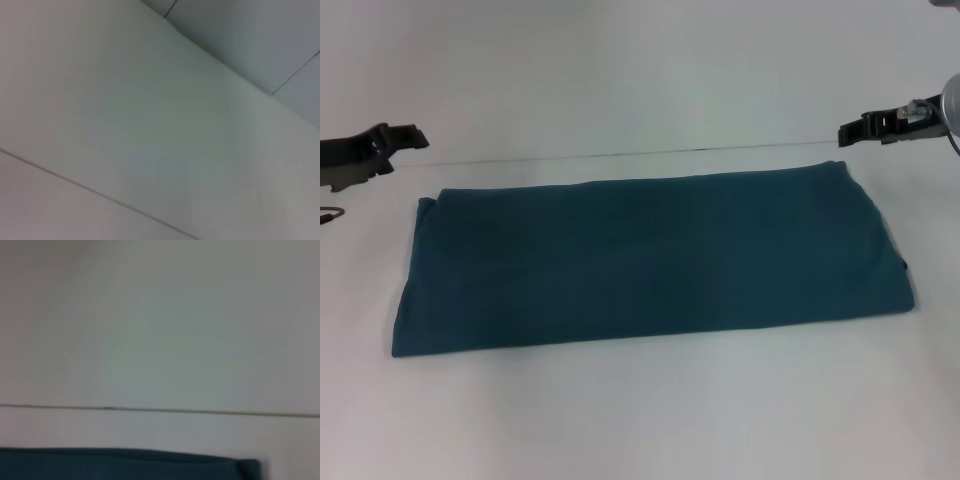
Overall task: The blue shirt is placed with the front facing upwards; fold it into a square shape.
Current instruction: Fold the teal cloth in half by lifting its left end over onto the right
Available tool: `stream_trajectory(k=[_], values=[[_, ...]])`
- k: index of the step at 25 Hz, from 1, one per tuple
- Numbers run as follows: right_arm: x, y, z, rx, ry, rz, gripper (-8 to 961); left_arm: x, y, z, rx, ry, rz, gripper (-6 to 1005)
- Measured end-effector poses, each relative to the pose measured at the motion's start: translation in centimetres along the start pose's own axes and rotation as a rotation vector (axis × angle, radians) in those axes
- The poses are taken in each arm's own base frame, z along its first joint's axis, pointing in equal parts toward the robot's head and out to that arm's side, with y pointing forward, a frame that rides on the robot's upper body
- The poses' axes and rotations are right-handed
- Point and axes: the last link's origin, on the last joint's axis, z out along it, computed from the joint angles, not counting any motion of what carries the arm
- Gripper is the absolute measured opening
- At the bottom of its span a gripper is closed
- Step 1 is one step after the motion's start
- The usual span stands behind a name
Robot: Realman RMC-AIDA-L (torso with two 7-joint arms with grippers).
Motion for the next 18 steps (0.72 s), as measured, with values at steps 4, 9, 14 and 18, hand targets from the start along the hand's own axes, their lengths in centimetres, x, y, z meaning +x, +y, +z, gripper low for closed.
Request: stream_trajectory(k=[4, 9, 14, 18], values=[[1.4, 0.0, -1.2, -0.132, 0.004, 0.032, 610, -0.1, -0.6, -1.5, -0.076, 0.024, -0.071, 702], [4.2, 0.2, -3.6, -0.392, -0.047, 0.135, 816, -1.3, -1.6, -4.0, -0.193, 0.012, -0.144, 780], [8.5, -0.2, -7.2, -0.705, -0.126, 0.221, 878, -3.8, -3.3, -6.2, -0.278, -0.047, -0.232, 843], [11.6, -0.9, -9.0, -0.806, -0.181, 0.262, 887, -6.0, -4.6, -7.7, -0.321, -0.069, -0.320, 843]])
